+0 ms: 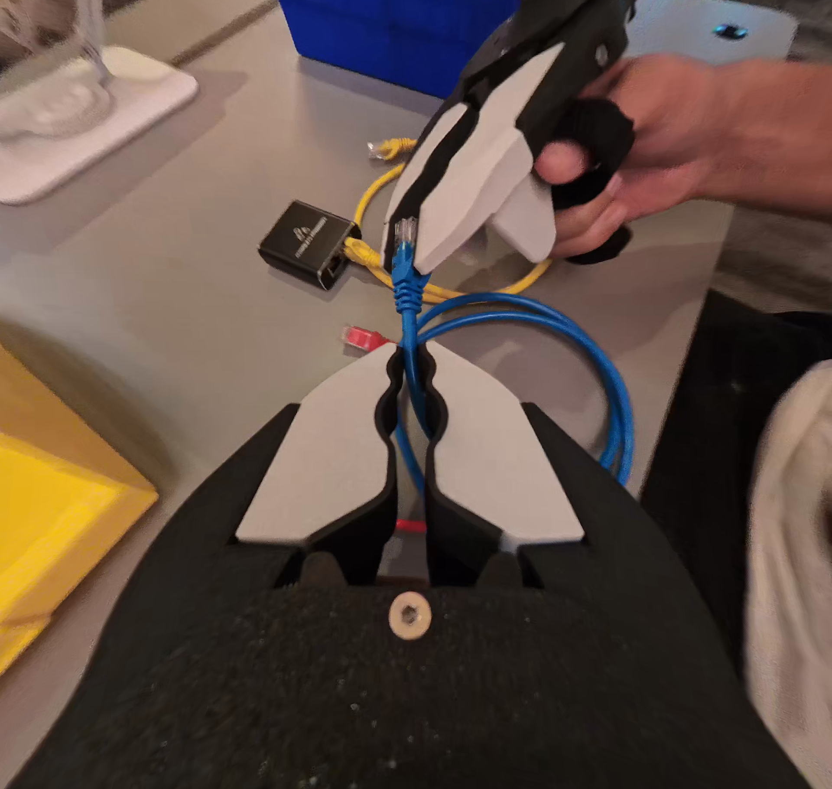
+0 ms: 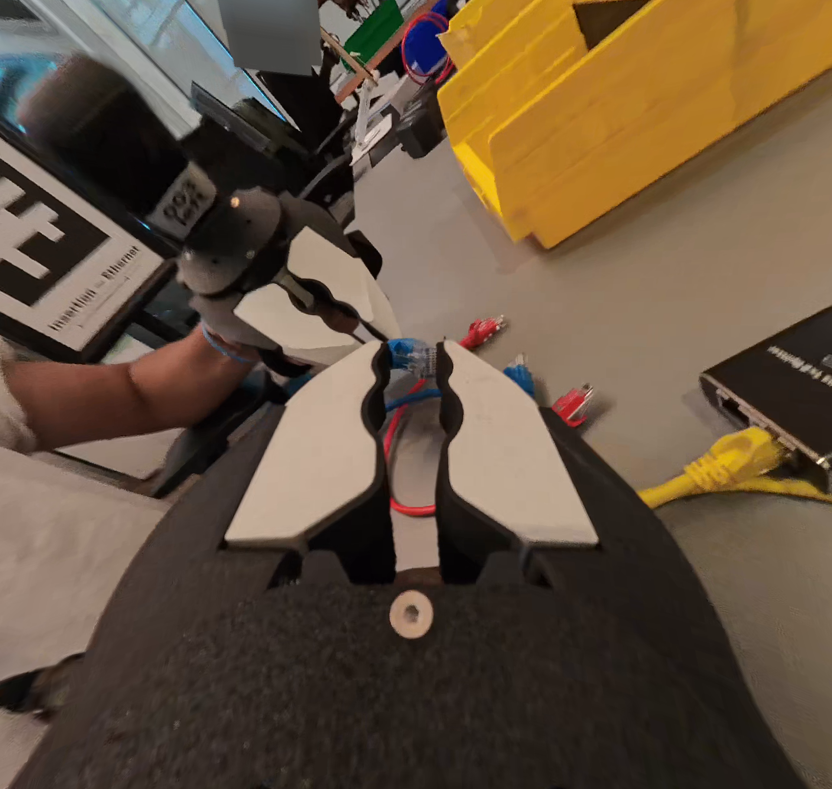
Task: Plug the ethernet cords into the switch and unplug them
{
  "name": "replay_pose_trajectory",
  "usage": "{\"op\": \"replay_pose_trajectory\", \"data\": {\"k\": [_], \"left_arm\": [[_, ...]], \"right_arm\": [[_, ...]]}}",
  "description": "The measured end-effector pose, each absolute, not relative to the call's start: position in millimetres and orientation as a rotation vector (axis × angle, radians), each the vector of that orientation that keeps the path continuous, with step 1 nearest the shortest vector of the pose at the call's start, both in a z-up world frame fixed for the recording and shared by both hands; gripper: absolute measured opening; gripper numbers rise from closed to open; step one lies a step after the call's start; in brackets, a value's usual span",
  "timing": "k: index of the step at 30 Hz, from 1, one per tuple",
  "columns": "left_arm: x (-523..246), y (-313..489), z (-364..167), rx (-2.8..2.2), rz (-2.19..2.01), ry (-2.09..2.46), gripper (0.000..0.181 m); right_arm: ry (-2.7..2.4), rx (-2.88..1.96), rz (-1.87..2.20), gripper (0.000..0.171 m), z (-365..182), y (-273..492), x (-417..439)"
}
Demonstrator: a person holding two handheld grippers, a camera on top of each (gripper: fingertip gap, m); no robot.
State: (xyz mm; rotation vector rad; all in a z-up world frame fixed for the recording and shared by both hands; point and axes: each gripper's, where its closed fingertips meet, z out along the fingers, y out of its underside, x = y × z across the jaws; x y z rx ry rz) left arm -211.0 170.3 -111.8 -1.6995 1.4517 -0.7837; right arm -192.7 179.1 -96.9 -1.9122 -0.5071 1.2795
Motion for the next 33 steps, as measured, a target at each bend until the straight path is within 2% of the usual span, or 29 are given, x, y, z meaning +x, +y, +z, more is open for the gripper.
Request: {"op": "replay_pose_trajectory", "data": {"k": [1,3,4,10,14,16,22,25,31,33], "left_arm": [[-210,173,-110,-1.632,-0.717,1.447,0.007],[-209,179,-104,-1.457,-0.516,1.433,0.031],[-209,179,-104,-1.391,-0.418,1.443,0.036],[-204,171,-99,-1.219,-0.293,1.458,0.038],[-208,170,-92,-1.181,-0.347,1.461,0.041],[-208,160,-94,-1.161,-0.434,1.498,0.03],[-207,160,-93,-1.201,-0.568,1.439,0.027],[-208,157,-90,-1.157,-0.573,1.452,0.011],[-212,162,-98,-1.277,-0.619,1.475,0.01],[-213,168,-102,-1.367,-0.641,1.445,0.01]], "right_arm": [[-0.458,-1.932,1.316,0.018,-98,180,-190],[-0.331,-1.962,1.377,0.017,-99,185,-183],[-0.263,-1.954,1.458,0.016,-96,186,-181],[-0.11,-1.895,1.81,0.013,-86,175,-189],[-0.186,-1.942,1.814,0.012,-90,166,-193],[-0.193,-1.909,1.879,0.013,-85,162,-195],[-0.209,-1.837,2.094,0.012,-80,148,-210],[-0.226,-1.836,2.119,0.012,-79,146,-212],[-0.255,-1.867,1.99,0.013,-84,154,-214],[-0.325,-1.878,1.828,0.015,-85,160,-210]]}}
